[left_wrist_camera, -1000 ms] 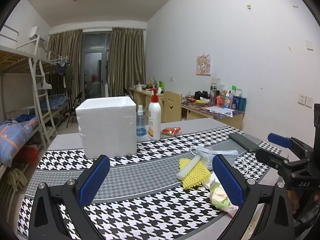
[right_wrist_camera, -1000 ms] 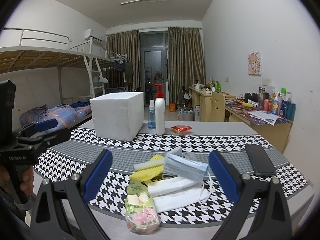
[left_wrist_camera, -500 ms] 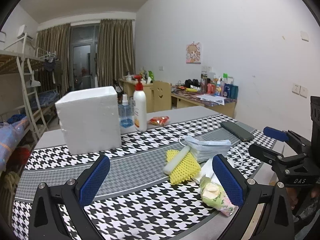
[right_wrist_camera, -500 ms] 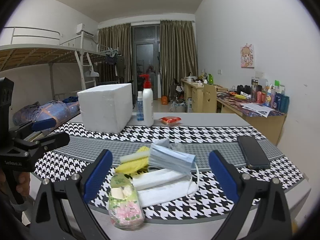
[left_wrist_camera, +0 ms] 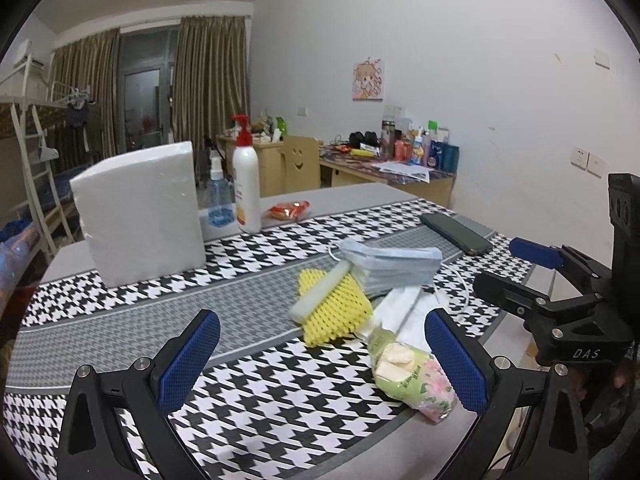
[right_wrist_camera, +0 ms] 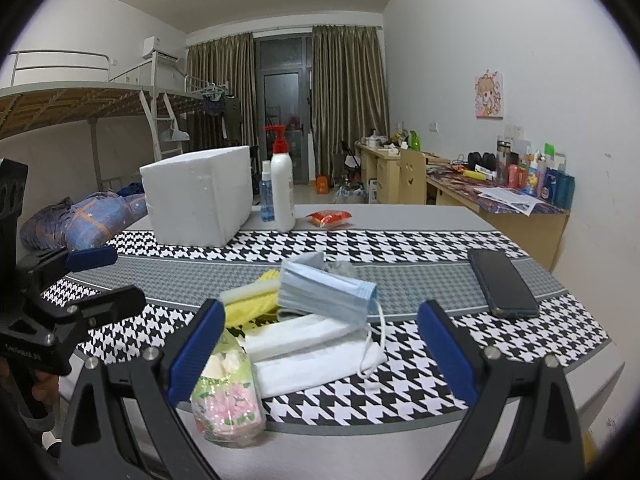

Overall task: Organize soft objects
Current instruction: 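Reach the left tool down and grasp the green-and-pink wet-wipes pack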

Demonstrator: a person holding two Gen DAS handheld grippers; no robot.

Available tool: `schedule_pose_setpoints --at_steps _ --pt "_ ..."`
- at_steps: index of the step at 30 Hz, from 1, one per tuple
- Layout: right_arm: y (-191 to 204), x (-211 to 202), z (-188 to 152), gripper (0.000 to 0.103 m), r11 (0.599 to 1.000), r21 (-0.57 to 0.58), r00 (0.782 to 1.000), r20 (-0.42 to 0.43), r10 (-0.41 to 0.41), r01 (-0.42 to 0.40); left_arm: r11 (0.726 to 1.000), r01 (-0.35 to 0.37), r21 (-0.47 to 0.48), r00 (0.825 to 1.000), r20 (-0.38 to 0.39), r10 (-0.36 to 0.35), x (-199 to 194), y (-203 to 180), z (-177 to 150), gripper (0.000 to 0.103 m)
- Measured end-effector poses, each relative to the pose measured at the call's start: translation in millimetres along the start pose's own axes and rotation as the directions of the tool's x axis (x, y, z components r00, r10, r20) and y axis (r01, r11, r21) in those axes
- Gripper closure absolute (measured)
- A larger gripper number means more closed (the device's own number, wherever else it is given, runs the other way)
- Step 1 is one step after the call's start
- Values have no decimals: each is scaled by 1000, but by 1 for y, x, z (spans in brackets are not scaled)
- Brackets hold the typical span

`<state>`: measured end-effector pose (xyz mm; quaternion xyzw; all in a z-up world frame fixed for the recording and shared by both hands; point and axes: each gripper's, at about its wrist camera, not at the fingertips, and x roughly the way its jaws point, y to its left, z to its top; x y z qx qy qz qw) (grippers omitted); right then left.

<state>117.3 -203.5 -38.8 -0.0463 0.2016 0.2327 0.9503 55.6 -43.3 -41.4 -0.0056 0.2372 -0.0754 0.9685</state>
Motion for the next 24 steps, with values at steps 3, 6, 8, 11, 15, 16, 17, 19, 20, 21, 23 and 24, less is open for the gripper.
schedule_pose_setpoints --at_steps 3,6,8,11,15,16,17,19,20,21,23,24 --pt "-3 1 -3 4 1000 6 1000 -15 -7 7 1000 14 1 1000 -11 -14 4 -4 -2 1" --pt "-7 2 -6 4 1000 10 1000 -26 -9 9 1000 25 4 999 -28 -25 8 -9 -5 1" --pt "-9 1 -8 4 1000 11 1000 -28 -9 9 1000 27 9 999 -41 -26 10 -12 -7 1" --pt "-11 1 -10 4 1000 18 999 -37 -12 13 999 31 11 998 -59 -30 16 -17 -9 1" --pt "-16 1 -13 4 999 27 999 -47 -16 17 999 42 15 996 -83 -40 22 -21 -11 1" --pt "-18 2 -13 4 999 28 999 -48 -16 18 999 42 17 995 -91 -40 24 -23 -12 1" --pt "-19 3 -13 4 999 29 999 -49 -16 18 999 41 17 994 -99 -40 26 -24 -13 1" --pt "-21 5 -13 4 1000 26 999 -52 -13 14 999 41 12 992 -116 -39 31 -26 -15 1" --pt "-22 6 -12 4 1000 25 998 -54 -10 12 999 38 9 992 -123 -36 32 -26 -16 1" --pt "-23 8 -12 4 1000 24 998 -57 -5 6 999 31 5 991 -129 -31 34 -27 -17 1" --pt "-24 12 -12 4 1000 18 998 -60 4 -2 1000 26 0 991 -134 -26 35 -29 -18 1" --pt "-25 13 -12 4 1000 14 998 -61 8 -7 1000 23 -3 990 -138 -23 37 -30 -18 1"
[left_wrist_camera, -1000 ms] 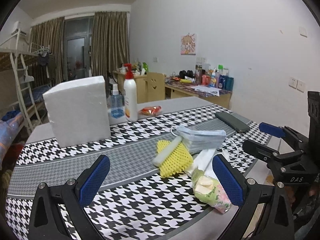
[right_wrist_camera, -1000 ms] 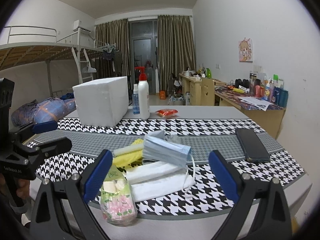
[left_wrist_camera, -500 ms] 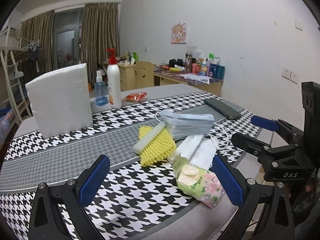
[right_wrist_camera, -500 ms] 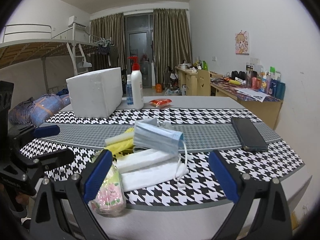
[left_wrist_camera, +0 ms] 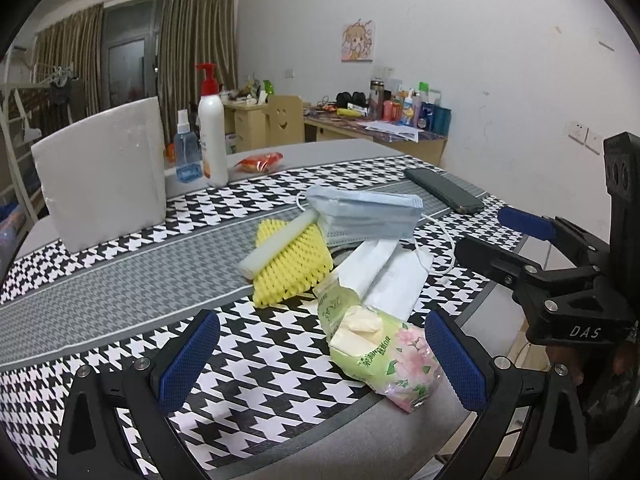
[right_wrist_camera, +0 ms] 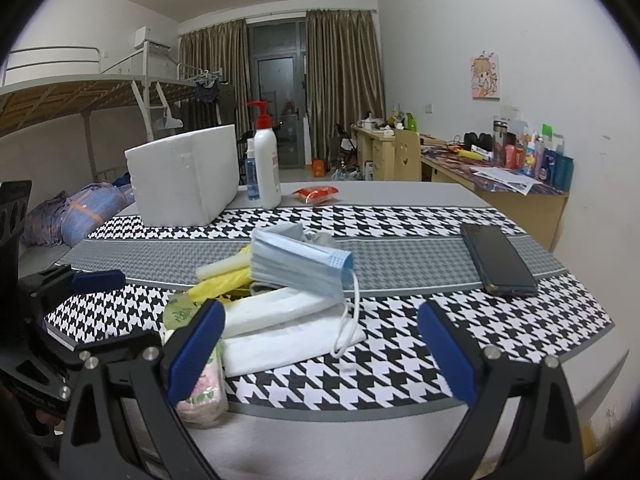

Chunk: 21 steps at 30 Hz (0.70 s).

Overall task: Organize soft objects
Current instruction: 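Reach the left tool down and grasp the green-and-pink wet-wipes pack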

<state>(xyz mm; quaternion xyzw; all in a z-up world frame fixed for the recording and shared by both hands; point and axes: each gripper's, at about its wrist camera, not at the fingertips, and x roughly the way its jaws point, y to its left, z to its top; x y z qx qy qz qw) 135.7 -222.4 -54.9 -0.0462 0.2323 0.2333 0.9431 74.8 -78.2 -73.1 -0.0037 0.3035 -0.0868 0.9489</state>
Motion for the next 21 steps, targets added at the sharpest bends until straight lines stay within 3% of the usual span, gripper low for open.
schedule_pose_setpoints --at_steps 21 --pt "-17 23 13 4 994 -67 996 -20 89 -90 999 -11 -49 994 -109 5 31 -25 -7 2"
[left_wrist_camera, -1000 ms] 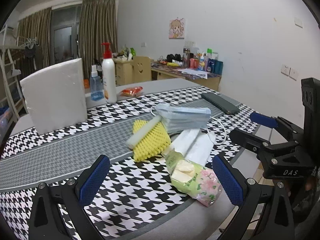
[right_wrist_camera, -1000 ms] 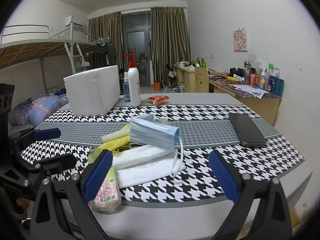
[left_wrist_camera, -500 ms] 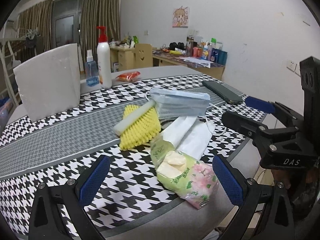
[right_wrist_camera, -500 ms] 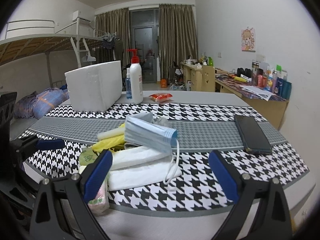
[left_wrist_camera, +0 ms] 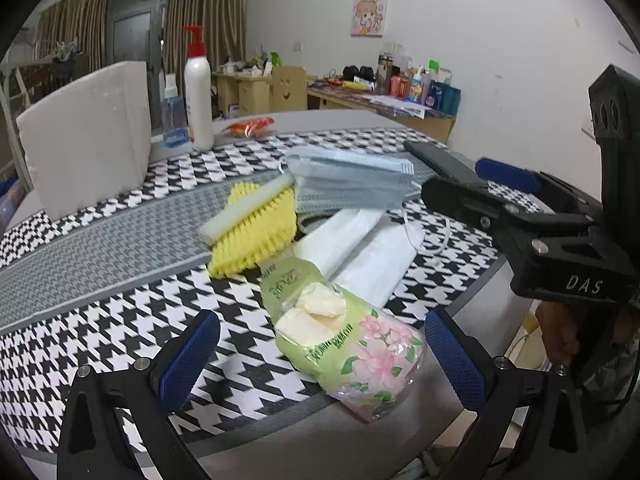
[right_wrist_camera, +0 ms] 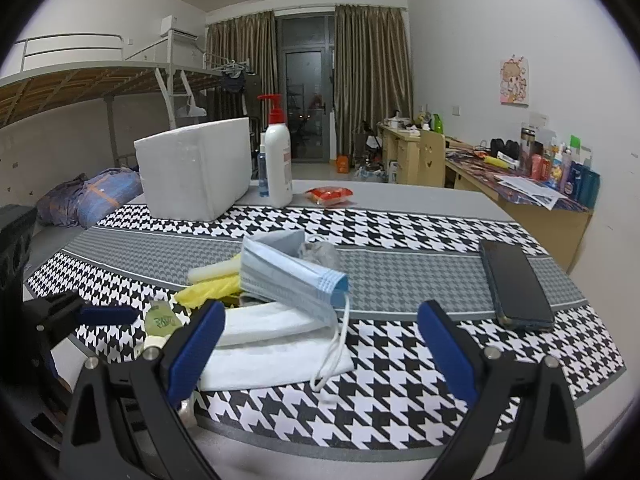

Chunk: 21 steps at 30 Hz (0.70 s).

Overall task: Organize soft objects
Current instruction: 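Reach the left tool down and grasp the green-and-pink wet-wipes pack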

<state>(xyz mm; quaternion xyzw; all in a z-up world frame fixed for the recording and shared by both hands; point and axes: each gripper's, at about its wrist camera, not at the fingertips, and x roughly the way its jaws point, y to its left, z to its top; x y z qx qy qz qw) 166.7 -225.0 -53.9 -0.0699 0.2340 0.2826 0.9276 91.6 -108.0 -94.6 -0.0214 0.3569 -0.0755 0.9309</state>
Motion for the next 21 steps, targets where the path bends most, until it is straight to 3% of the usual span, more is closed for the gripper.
schedule_pose_setpoints --at_steps 12,21 --pt "-1 14 12 4 998 -39 999 -4 45 -45 999 -4 -37 998 -62 2 2 -8 -11 11" --pt "-5 19 14 4 996 -57 998 -16 63 -64 997 38 -71 996 -73 -43 6 -13 -9 40"
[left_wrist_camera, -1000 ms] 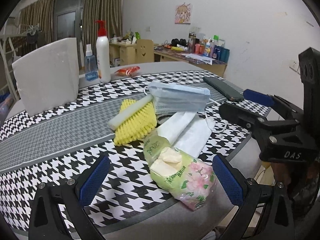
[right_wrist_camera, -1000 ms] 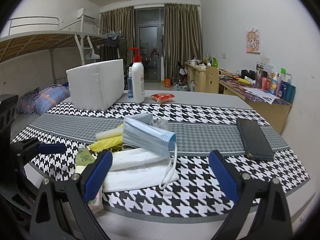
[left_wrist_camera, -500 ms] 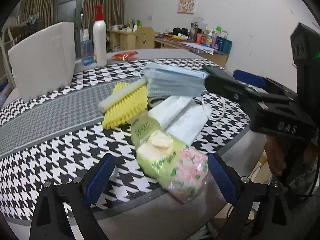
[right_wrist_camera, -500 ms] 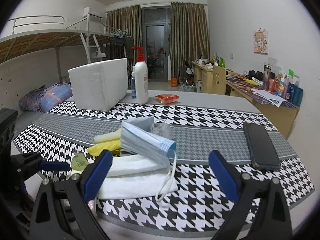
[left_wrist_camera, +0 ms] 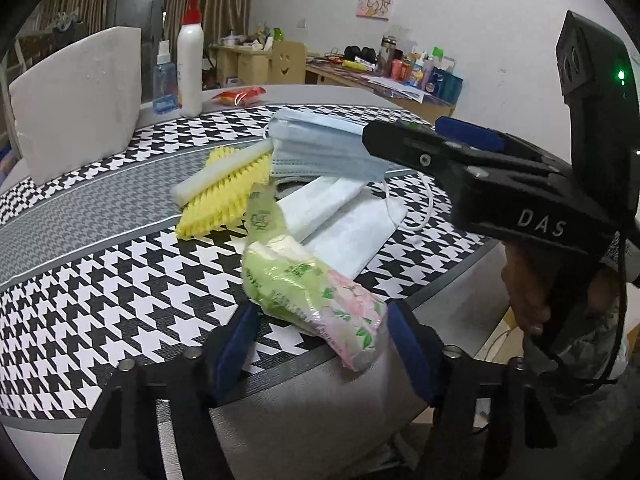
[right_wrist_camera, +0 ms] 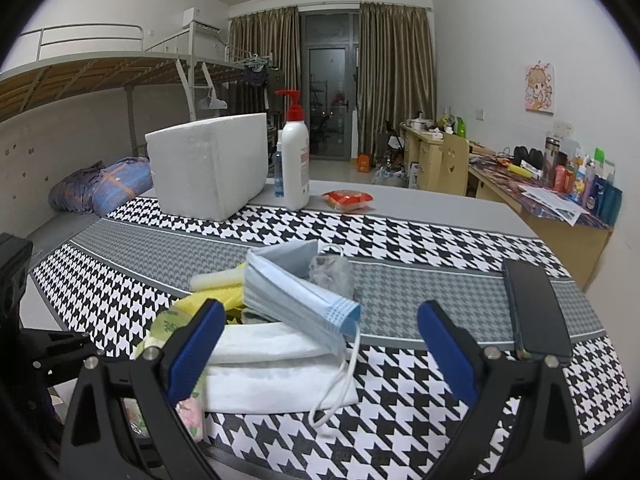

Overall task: Organize soft objects
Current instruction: 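Reach the left tool down and grasp the green-and-pink wet-wipes pack, then grasp the blue face mask with the right tool while the left tool lifts the wipes pack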

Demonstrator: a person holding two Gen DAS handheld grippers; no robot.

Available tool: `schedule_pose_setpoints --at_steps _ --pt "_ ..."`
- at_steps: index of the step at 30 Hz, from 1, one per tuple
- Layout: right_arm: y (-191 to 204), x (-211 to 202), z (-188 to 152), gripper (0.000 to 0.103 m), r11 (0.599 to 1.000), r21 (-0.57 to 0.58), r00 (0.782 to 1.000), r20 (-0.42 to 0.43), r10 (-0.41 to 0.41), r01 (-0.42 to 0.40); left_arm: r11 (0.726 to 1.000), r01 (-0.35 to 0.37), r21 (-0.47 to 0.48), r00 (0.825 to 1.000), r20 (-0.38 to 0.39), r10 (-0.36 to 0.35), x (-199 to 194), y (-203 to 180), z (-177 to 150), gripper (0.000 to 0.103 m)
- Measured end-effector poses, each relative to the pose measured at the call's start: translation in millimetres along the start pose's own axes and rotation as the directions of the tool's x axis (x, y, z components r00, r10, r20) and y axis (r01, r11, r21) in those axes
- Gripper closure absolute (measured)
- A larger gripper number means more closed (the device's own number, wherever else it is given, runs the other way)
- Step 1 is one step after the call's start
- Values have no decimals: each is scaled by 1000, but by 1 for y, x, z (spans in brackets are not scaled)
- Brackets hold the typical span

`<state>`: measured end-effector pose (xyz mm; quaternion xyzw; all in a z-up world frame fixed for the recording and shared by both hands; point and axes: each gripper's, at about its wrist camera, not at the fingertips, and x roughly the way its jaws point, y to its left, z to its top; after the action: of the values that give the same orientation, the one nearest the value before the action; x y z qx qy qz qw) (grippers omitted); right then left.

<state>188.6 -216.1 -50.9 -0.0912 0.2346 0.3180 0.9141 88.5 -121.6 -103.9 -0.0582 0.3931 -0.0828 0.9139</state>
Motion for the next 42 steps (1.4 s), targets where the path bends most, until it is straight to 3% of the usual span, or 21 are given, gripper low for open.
schedule_pose_setpoints --at_steps 5,7,9,17,26,37,39,42 --pt "0 0 0 4 1000 -1 1000 0 3 -3 1000 7 -12 1000 9 -7 -2 1 1 54" --pt "1 2 0 4 1000 -6 1000 -5 -2 2 1000 16 -18 1000 6 -16 -2 3 1 66" --pt "2 4 0 4 1000 -15 1000 -13 -9 8 1000 23 -14 1000 12 -23 -4 4 1 70" --pt "8 15 4 4 999 -36 999 -36 0 -2 999 41 1 999 30 -41 -15 7 -2 75" --pt "21 24 12 5 998 -62 999 -37 17 -19 1000 9 -5 997 80 -9 -30 21 3 75" --pt "26 44 15 34 995 -75 992 -118 53 -62 1000 -7 -27 996 91 9 -34 39 9 75" --pt "25 47 13 50 995 -74 986 -156 59 -72 1000 -5 -29 996 90 7 -34 42 11 75" --pt "24 47 10 64 993 -65 980 -183 81 -94 1000 -2 -30 996 94 5 -34 44 15 75"
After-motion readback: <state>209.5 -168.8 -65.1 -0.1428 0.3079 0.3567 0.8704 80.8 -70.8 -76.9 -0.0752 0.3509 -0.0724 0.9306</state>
